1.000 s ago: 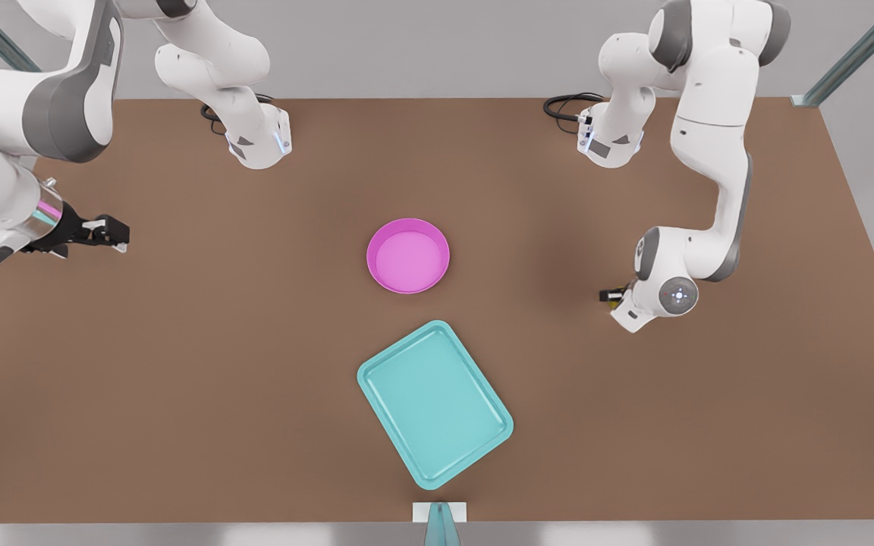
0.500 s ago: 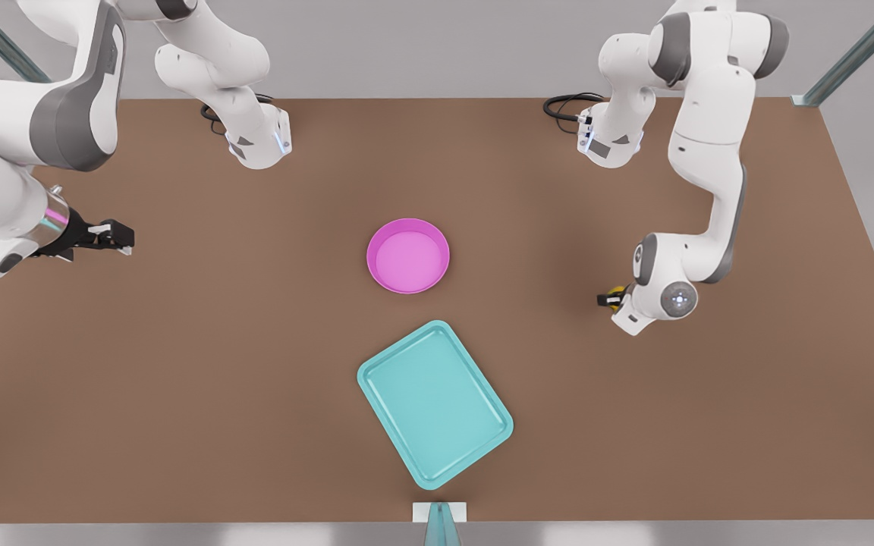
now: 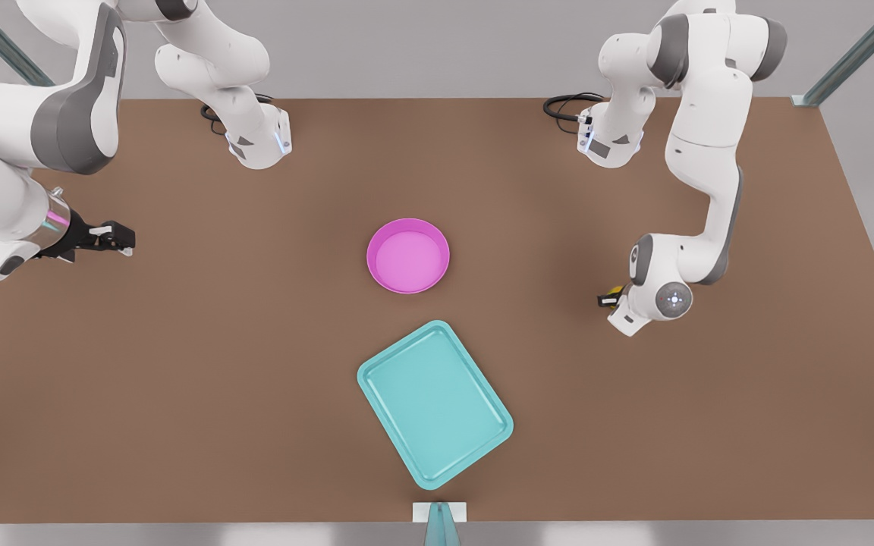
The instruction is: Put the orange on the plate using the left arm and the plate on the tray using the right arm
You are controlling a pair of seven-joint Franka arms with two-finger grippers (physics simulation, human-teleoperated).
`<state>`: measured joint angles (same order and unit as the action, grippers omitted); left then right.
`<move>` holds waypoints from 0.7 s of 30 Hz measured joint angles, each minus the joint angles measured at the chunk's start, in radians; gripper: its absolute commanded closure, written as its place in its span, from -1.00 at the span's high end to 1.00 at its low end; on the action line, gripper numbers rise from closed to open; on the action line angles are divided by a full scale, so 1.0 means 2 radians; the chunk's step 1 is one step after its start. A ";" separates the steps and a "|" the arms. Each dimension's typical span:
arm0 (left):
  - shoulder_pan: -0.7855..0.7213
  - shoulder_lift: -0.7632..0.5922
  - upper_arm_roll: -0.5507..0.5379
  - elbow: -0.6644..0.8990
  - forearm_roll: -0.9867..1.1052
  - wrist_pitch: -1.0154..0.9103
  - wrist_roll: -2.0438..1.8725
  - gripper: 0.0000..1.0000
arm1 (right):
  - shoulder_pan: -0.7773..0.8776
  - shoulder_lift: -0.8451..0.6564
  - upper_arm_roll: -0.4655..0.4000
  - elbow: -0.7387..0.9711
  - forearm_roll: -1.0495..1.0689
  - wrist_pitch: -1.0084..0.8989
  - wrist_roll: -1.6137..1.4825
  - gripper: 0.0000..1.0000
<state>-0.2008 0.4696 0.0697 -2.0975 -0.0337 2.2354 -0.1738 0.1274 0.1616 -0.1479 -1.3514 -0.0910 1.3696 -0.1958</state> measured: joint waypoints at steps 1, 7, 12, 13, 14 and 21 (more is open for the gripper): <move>-0.017 -0.006 -0.005 0.012 0.000 -0.009 -0.003 0.37 | 0.000 0.000 0.000 0.000 0.000 0.000 0.000 1.00; -0.224 0.098 -0.020 0.302 -0.038 -0.126 -0.058 0.39 | 0.000 0.000 -0.001 -0.003 0.000 0.000 -0.001 1.00; -0.303 0.165 -0.052 0.409 -0.080 -0.180 -0.128 0.39 | -0.005 -0.001 -0.001 -0.018 0.000 0.000 -0.001 1.00; -0.309 0.175 -0.054 0.411 -0.087 -0.185 -0.140 0.39 | -0.005 -0.001 -0.001 -0.020 0.000 0.000 -0.001 1.00; -0.316 0.181 -0.056 0.412 -0.096 -0.188 -0.153 0.40 | -0.005 -0.001 -0.001 -0.021 0.000 0.000 -0.001 1.00; -0.337 0.189 -0.050 0.416 -0.121 -0.192 -0.225 1.00 | -0.005 -0.007 -0.002 -0.040 0.000 0.002 -0.001 1.00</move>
<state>-0.8750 0.8485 -0.0295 -1.2647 -0.2760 1.8508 -0.6242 0.1180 0.1475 -0.1519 -1.4321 -0.0910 1.3738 -0.1976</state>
